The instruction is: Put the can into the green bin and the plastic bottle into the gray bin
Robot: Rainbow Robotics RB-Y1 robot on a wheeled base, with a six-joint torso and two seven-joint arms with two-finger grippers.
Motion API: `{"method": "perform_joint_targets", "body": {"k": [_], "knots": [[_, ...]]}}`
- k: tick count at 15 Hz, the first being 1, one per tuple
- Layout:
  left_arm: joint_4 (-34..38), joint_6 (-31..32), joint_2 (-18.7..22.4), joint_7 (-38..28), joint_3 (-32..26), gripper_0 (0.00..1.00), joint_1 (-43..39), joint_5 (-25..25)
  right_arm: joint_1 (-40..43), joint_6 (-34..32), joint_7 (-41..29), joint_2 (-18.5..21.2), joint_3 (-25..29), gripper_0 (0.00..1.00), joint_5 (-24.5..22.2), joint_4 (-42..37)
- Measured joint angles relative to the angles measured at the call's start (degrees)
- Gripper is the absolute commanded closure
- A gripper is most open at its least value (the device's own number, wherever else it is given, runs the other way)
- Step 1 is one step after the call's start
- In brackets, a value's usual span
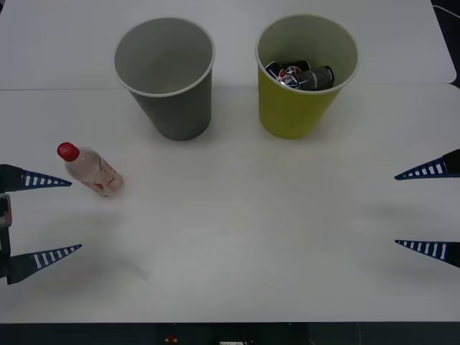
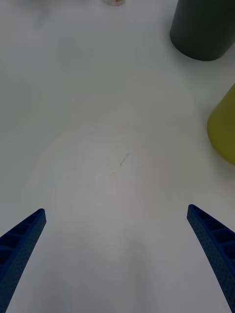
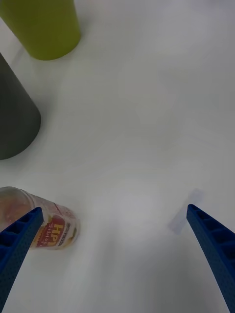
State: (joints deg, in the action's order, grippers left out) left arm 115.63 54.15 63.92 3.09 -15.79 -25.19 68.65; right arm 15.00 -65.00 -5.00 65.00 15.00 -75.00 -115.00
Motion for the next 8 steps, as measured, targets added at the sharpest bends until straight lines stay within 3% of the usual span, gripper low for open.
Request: {"method": "perform_joint_targets", "body": {"k": [4,8], "knots": [[1.6,-5.3,0.0,-0.8,-0.1,0.00,-7.0,-5.5,0.0,0.0,0.0,0.0,0.0,0.00,0.0,0.0],[4.7,-14.7,-0.4,-1.7,-0.1,0.00,-15.1,-10.9,0.0,0.0,0.0,0.0,0.0,0.00,0.0,0.0]]}}
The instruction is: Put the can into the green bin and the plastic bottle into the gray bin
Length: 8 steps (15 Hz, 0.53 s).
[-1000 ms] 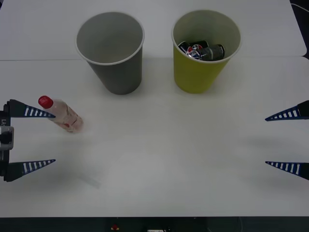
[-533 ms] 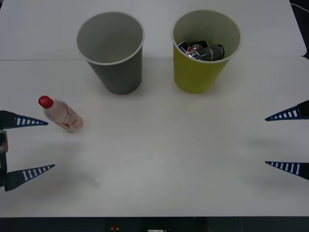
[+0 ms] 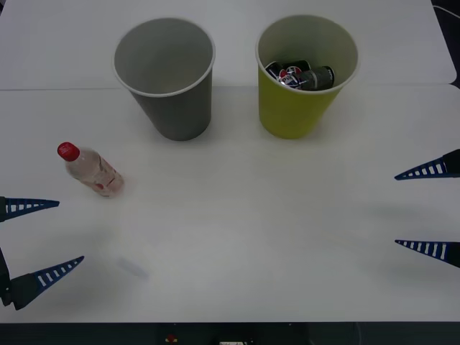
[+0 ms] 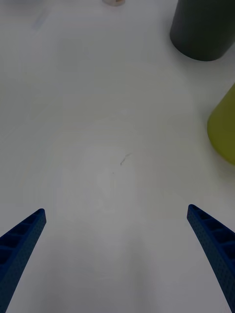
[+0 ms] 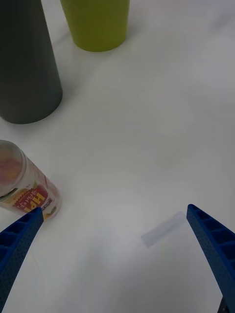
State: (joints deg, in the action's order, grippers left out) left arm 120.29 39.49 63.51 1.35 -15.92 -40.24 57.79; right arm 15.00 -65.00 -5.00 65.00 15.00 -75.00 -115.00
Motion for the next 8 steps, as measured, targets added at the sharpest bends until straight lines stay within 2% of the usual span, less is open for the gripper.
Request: {"method": "perform_joint_targets", "body": {"k": [5,8], "knots": [[2.4,-10.6,-4.2,-2.4,0.7,0.00,-5.7,-6.6,0.0,0.0,0.0,0.0,0.0,0.00,0.0,0.0],[2.5,-15.0,-5.2,-3.4,3.2,0.00,-7.2,-13.0,0.0,0.0,0.0,0.0,0.0,0.00,0.0,0.0]]}}
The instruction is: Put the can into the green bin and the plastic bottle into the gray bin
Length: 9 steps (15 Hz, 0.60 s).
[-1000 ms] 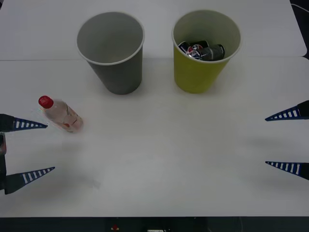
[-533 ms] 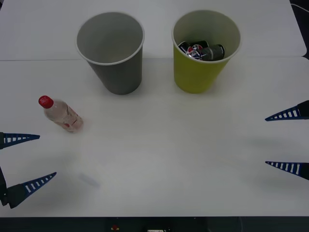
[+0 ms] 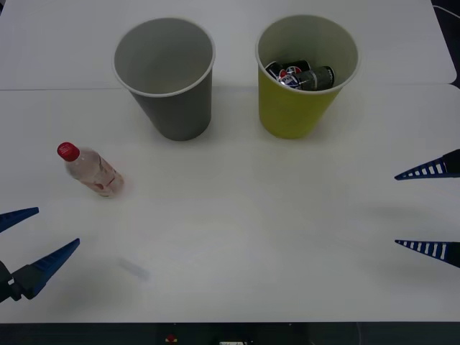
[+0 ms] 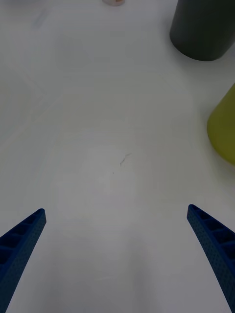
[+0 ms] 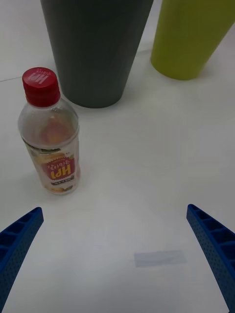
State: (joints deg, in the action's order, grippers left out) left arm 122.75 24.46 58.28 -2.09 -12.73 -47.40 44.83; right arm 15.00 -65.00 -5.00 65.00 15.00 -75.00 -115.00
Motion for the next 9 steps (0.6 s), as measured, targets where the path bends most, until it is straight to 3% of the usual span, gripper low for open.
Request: {"method": "perform_joint_targets", "body": {"k": [4,9], "knots": [[-2.0,-1.8,-3.4,-0.7,3.1,0.00,1.5,-6.2,0.0,0.0,0.0,0.0,0.0,0.00,0.0,0.0],[-12.7,8.9,-9.8,0.3,3.5,0.00,7.8,-8.7,0.0,0.0,0.0,0.0,0.0,0.00,0.0,0.0]]}}
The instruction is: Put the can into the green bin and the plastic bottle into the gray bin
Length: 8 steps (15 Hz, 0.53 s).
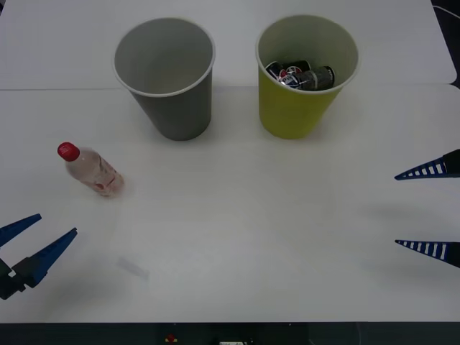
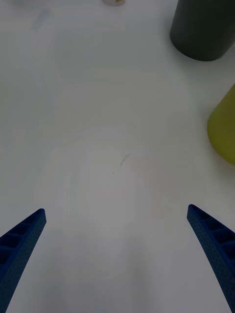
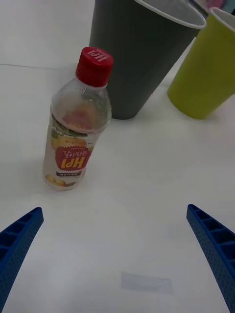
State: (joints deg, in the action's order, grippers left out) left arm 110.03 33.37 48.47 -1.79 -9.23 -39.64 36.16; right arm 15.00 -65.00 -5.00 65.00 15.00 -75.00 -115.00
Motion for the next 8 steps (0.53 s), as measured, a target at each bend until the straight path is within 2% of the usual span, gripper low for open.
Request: {"method": "perform_joint_targets", "body": {"k": [3,8], "knots": [[-4.6,3.7,-2.0,6.5,0.0,0.00,1.6,-4.0,0.0,0.0,0.0,0.0,0.0,0.00,0.0,0.0],[-13.7,11.1,-6.3,15.0,0.7,0.00,8.5,-5.2,0.0,0.0,0.0,0.0,0.0,0.00,0.0,0.0]]}}
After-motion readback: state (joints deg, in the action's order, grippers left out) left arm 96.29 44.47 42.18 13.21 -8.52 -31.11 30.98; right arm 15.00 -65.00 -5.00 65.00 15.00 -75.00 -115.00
